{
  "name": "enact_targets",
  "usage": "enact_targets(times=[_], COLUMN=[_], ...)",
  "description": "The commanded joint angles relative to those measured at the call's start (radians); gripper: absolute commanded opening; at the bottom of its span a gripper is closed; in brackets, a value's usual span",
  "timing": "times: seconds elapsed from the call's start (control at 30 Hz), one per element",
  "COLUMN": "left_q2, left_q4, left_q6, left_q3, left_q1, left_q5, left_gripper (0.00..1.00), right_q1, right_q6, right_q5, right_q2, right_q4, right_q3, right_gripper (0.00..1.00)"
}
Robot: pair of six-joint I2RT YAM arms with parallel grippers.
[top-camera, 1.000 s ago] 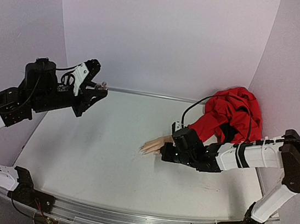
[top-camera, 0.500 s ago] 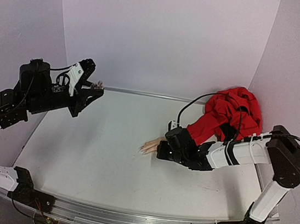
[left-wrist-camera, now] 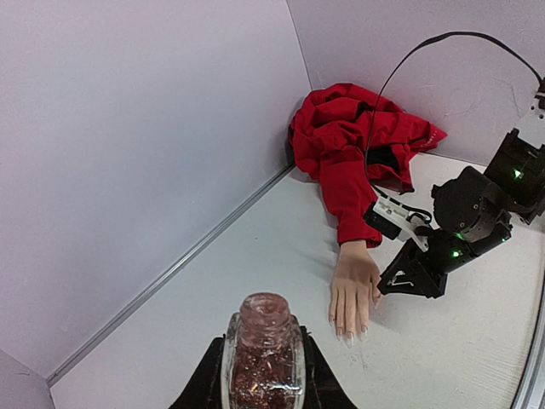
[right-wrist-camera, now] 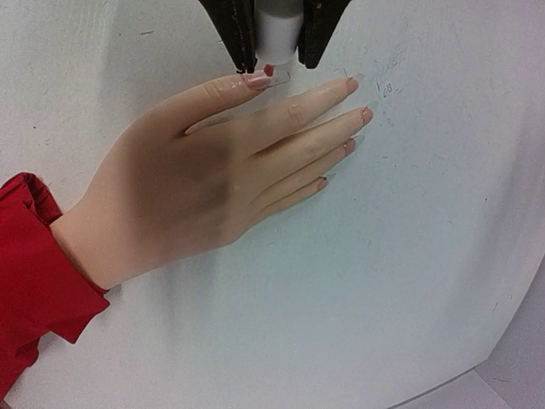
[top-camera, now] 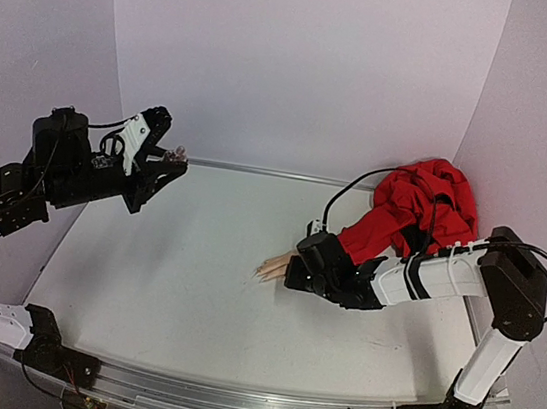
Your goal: Paint the nails
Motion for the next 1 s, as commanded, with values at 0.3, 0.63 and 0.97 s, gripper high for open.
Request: enact_targets(times=[0.3,0.63,0.97], left_q2=[-0.024,-0.028,-0.03], left_q4=[0.043,0.041,0.038], left_q6=[0.01,0.01,0.012], left_q3=[-0.001,-0.001,-0.002], left_q1=[0.003,0.003,0.004], left_q5=[-0.021,-0.024,-0.025], left_gripper=[0.0,0.0,0.0], right_q1=[-0.002,-0.002,-0.001], right_q6=[0.02,0.016,0.02], right_q5=[0.051,0.056,0.054], right_q2=[0.04,0.046,0.064], right_q4=[-0.032,-0.032,-0.032], right_q3=[0.057,0.062,0.066], right_gripper=[0.0,0.0,0.0])
